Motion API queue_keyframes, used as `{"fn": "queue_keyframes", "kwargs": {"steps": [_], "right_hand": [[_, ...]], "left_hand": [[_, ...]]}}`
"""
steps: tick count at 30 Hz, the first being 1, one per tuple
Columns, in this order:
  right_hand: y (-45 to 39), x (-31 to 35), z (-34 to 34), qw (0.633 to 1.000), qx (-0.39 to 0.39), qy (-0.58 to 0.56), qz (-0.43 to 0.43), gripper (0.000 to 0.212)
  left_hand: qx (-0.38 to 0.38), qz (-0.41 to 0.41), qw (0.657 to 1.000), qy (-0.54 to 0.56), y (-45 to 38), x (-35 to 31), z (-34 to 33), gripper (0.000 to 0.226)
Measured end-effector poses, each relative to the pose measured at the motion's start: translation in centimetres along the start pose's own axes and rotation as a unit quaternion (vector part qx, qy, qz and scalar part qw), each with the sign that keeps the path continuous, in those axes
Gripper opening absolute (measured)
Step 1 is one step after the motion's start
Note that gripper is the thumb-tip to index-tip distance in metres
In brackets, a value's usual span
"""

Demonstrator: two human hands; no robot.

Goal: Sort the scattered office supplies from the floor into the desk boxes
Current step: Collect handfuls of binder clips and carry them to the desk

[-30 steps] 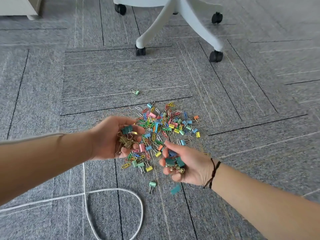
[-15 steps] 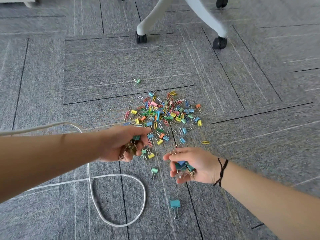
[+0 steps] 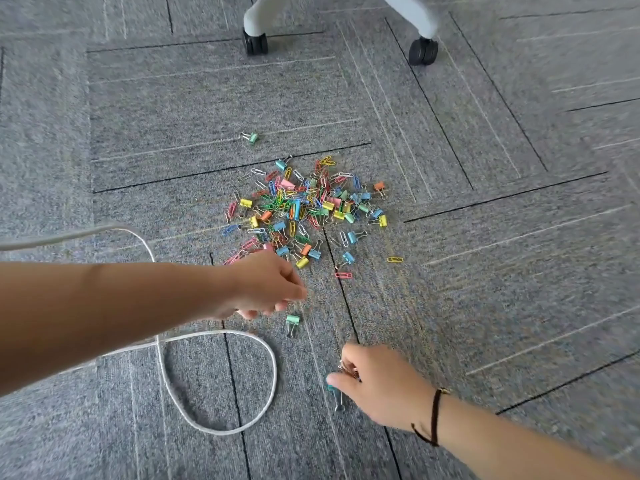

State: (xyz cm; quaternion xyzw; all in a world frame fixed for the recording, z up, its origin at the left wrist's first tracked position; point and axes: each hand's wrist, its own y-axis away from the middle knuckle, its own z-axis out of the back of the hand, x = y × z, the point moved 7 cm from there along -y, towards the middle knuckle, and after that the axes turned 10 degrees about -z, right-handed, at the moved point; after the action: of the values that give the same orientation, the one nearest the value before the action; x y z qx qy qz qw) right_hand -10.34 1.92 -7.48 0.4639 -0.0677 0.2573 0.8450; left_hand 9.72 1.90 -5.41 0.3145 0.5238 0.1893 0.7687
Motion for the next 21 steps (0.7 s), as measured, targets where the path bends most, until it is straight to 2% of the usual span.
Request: {"fn": "queue_keyframes", "kwargs": {"steps": [3, 7, 11, 16, 18, 19, 21], "right_hand": [[0.0, 1.1, -0.5, 0.999, -0.021, 0.024, 0.008, 0.04], [0.2, 1.4, 0.3, 0.998, -0.062, 0.005, -0.008, 0.04], [0.3, 2.4, 0.3, 0.99, -0.106, 0.09, 0.016, 0.037], [-0.2, 3.4, -1.0, 0.976, -0.12, 0.179, 0.043, 0.034], [-0.3, 3.6, -0.9, 0.983, -0.102, 0.146, 0.052, 0.028], [-0.3, 3.6, -0.6, 0.991, -0.076, 0.094, 0.053, 0.028], [-0.7, 2.9, 0.6, 0.992, 0.017, -0.122, 0.024, 0.025]], "left_hand": [[-0.002, -0.006, 1.0, -0.017, 0.0, 0.1, 0.1, 0.013], [0.01, -0.004, 1.0, -0.029, 0.4, 0.6, -0.2, 0.017], [-0.007, 0.01, 1.0, -0.015, 0.5, 1.1, 0.5, 0.028], [-0.027, 0.025, 0.999, 0.007, 0.4, 1.0, 1.0, 0.035], [-0.031, 0.025, 0.999, 0.02, 0.5, 1.0, 1.1, 0.037], [-0.032, 0.024, 0.999, 0.025, 0.5, 1.0, 1.1, 0.037], [-0.032, 0.026, 0.999, 0.034, 0.6, 1.4, 1.2, 0.037]]}}
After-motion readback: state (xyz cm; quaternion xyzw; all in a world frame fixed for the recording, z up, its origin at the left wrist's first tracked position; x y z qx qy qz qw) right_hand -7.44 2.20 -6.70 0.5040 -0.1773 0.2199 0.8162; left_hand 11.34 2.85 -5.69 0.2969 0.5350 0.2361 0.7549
